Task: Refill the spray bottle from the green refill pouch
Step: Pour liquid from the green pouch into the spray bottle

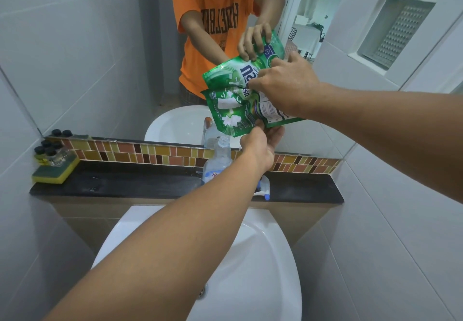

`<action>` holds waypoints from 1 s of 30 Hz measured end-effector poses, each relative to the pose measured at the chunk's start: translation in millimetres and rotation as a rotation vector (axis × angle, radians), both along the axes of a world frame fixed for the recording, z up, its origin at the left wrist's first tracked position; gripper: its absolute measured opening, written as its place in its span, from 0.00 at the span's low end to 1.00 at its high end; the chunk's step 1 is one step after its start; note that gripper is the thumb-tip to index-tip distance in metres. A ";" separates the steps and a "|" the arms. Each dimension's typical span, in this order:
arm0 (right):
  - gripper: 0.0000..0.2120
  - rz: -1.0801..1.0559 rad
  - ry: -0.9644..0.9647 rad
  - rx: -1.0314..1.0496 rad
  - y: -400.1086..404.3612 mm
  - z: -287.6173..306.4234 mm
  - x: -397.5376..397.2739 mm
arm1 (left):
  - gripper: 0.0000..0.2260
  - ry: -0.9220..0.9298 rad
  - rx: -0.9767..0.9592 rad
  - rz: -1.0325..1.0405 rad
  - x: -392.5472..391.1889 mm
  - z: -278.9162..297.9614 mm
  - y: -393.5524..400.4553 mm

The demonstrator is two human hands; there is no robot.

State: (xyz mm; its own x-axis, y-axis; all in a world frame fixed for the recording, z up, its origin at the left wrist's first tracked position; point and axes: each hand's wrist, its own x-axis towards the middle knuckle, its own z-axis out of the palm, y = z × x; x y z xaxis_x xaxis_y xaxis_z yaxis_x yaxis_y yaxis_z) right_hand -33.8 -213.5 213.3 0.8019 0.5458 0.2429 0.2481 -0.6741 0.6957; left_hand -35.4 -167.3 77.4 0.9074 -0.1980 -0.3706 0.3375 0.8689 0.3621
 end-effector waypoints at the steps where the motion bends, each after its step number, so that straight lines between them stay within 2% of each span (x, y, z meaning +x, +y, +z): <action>1: 0.14 -0.001 0.000 0.000 0.4 -0.5 -0.3 | 0.08 0.000 -0.001 0.001 -0.4 -0.3 0.1; 8: 0.13 -0.012 0.002 -0.011 1.8 -2.1 -2.8 | 0.06 0.009 -0.003 -0.003 -2.7 -2.9 0.4; 20: 0.14 -0.029 0.009 -0.024 0.7 -3.5 -3.0 | 0.11 0.007 0.003 -0.011 -5.7 -4.7 -2.1; 30: 0.12 -0.037 0.001 -0.048 0.3 -6.6 -1.7 | 0.06 0.014 -0.008 -0.004 -3.7 -12.4 -2.4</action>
